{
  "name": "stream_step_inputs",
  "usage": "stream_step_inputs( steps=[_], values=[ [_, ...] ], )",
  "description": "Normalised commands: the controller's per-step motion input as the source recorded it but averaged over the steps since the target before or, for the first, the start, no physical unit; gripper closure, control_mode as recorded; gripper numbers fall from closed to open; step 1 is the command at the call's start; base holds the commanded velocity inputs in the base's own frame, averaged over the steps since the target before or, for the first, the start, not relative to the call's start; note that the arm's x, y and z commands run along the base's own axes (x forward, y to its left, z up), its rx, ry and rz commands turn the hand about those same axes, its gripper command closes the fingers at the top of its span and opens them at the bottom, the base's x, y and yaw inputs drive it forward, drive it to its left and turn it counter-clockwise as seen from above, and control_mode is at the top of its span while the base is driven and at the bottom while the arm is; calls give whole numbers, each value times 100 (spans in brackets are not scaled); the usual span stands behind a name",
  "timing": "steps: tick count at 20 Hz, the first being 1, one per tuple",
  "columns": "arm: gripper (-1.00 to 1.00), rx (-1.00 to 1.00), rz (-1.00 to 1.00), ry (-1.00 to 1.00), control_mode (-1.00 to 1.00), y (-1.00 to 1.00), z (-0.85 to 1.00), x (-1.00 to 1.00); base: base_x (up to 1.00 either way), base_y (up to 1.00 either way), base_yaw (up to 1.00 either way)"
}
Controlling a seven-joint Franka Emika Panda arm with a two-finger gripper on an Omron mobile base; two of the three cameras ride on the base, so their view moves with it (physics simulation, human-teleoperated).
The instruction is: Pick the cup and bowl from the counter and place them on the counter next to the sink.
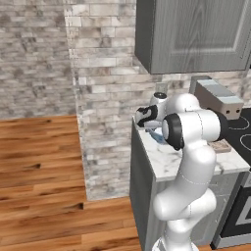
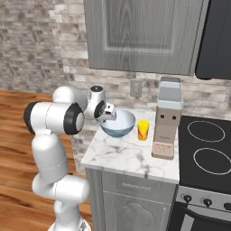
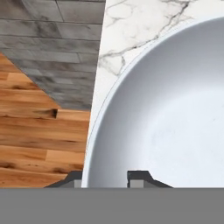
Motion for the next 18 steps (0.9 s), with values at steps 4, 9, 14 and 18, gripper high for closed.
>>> stream_step_inputs(
  steps=[4,9,14,18],
  values=[
    [100,0,0,1,-100,4,0,0,0,0,0],
    [100,0,0,0,-100,1,0,-15,0,0,0],
    [100,-5,0,3,-100,13,2,-25,0,0,0],
    [100,-9,0,0,-100,20,2,-23,0,0,0]
  ],
)
